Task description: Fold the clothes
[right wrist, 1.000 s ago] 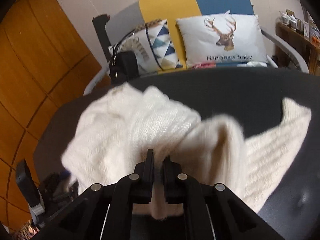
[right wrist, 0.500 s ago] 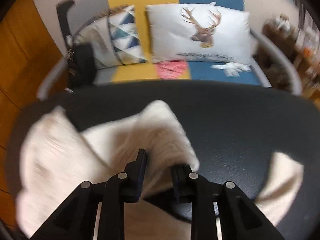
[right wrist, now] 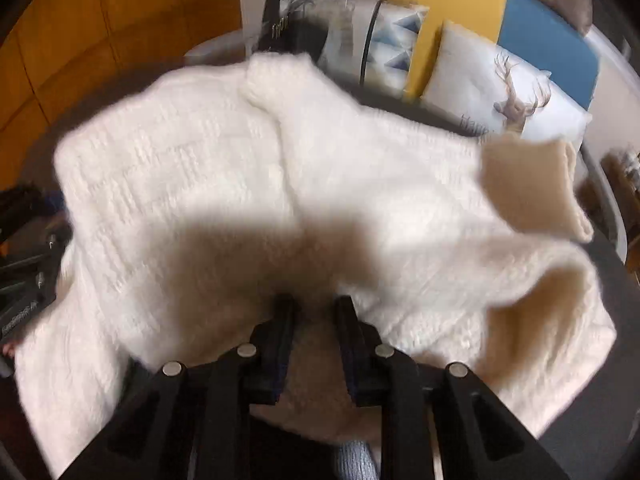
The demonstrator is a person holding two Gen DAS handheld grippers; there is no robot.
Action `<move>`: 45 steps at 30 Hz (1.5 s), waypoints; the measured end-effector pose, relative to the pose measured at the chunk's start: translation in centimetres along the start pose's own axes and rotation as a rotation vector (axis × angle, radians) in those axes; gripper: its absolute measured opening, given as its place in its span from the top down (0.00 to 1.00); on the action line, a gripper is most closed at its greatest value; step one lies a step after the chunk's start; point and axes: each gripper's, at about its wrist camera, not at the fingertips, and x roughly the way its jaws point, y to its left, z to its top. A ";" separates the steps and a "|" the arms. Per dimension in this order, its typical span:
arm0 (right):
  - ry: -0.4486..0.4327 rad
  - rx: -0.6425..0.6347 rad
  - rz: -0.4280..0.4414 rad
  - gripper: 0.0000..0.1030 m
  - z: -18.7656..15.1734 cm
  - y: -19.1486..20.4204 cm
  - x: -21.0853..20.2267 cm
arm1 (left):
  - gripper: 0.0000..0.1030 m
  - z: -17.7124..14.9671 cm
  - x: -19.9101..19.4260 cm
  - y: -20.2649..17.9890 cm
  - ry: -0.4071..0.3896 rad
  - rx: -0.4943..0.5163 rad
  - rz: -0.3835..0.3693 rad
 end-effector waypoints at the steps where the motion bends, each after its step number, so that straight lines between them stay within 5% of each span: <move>1: -0.003 0.002 -0.009 0.81 -0.2 0.0 0.2 | 0.76 0.2 0.0 -0.1 -0.001 0.020 0.004; 12: 0.075 0.066 -0.016 0.81 -2.2 -2.0 -1.5 | 0.80 0.4 2.4 3.3 0.105 -0.060 -0.010; 18: 0.059 0.111 -0.016 0.81 -3.6 -2.1 -2.2 | 0.80 -0.1 2.9 0.7 0.087 0.101 0.069; 37: 0.114 0.196 -0.050 0.82 -7.5 -6.1 -5.3 | 0.80 -1.7 2.7 -2.7 0.134 0.366 0.041; 40: 0.088 0.230 -0.059 0.82 -7.9 -6.4 -6.1 | 0.79 -1.8 1.7 -3.1 0.143 0.402 -0.009; 42: 0.029 0.249 -0.060 0.79 -8.0 -6.3 -7.2 | 0.79 -0.7 0.2 -2.2 0.129 0.334 -0.106; 45: -0.115 0.289 -0.043 0.74 -8.1 -6.2 -9.7 | 0.75 1.7 -1.9 -0.2 0.030 0.213 -0.103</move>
